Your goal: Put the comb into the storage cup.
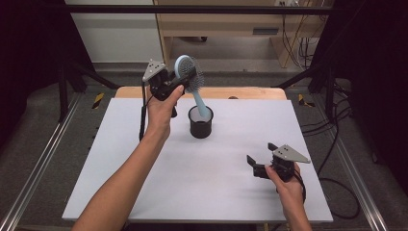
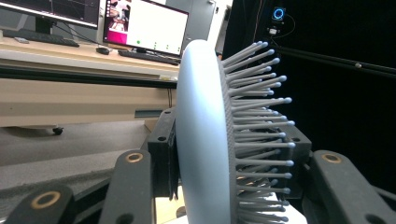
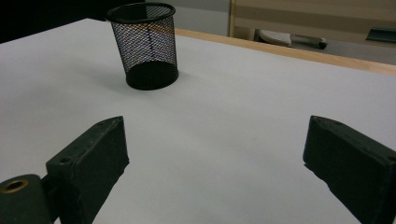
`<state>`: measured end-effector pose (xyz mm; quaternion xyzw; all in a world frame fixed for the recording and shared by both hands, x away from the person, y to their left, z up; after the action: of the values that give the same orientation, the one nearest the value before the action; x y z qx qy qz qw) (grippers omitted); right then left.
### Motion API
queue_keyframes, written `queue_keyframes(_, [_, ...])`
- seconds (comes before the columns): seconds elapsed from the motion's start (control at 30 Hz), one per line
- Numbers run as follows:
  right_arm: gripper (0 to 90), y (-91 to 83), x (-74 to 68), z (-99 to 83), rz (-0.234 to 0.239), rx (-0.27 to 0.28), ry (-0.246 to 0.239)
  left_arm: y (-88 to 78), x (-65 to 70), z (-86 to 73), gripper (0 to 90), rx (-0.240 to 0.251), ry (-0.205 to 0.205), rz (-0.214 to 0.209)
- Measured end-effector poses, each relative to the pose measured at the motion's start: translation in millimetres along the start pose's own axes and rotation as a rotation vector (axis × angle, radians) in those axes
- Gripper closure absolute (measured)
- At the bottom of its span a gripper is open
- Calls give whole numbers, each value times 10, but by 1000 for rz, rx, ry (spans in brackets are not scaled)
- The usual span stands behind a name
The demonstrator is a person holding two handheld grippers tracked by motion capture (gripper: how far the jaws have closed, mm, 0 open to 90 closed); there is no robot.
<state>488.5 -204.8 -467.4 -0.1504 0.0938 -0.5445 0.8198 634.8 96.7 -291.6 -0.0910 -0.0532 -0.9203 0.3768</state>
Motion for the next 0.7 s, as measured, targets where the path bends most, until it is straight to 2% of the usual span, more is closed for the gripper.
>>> queue_keyframes(0.7, [66, 0, -13, -4, 8, -3, -7, 6, -55, -20, 521, -20, 30, 28])
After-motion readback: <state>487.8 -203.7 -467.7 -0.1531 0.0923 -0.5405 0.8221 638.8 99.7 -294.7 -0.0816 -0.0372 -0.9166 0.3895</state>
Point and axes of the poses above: each handheld gripper's, and its own axes: y roughly forward along the jaws, z roughly out of its top, x roughly to its right, the point moved 5 cm from there along y, roughly forward along the jaws, and after that the axes turned 7 degrees about -z, right-handed, at the moved point
